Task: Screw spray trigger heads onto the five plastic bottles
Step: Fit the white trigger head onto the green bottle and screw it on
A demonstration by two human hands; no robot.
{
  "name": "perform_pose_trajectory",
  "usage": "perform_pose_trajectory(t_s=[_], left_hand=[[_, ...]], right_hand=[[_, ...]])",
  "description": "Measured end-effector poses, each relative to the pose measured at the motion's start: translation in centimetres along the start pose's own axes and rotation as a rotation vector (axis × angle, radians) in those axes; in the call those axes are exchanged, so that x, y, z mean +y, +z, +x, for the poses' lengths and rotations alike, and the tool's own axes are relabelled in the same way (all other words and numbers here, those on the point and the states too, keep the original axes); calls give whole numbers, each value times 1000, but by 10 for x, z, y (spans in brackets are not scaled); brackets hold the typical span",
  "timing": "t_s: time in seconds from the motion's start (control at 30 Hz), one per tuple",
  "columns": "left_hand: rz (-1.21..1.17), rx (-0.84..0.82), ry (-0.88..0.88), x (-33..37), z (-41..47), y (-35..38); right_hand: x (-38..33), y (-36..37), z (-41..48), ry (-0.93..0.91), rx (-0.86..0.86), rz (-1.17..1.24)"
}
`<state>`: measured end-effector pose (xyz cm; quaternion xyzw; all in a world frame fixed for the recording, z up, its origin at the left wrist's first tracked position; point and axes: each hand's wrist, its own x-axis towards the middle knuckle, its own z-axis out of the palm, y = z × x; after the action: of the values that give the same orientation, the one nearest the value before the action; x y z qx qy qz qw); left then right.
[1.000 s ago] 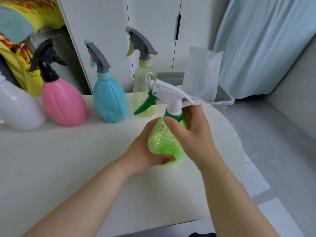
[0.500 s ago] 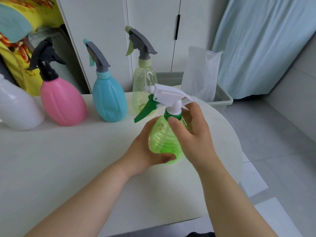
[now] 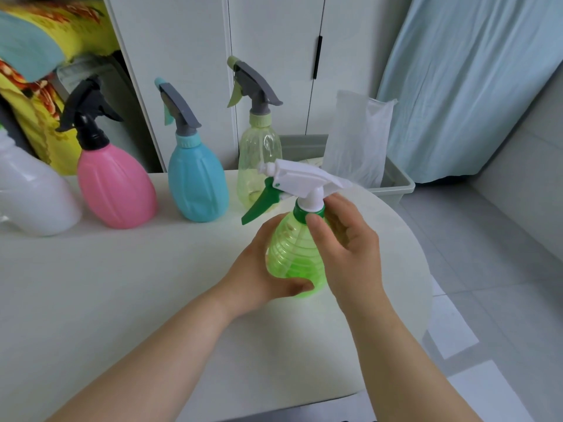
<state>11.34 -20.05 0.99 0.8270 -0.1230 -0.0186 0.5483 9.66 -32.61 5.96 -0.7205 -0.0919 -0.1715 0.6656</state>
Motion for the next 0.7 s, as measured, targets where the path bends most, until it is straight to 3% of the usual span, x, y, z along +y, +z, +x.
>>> perform_pose_trajectory(t_s=[0.2,0.4,0.6,0.7], left_hand=[[13,4,-5,3,0,-1],[-42,-125,-6,15,-4,-7],[-61,-108,-10,23,-9,-17],[-61,-44,-38,22,-18,-15]], right_hand=[[-1,3,1,-11,112,-94],[-9,-20,18,122,-355,-38],[-5,-2,16,158,-54,130],[-2,0,16,216,-33,185]])
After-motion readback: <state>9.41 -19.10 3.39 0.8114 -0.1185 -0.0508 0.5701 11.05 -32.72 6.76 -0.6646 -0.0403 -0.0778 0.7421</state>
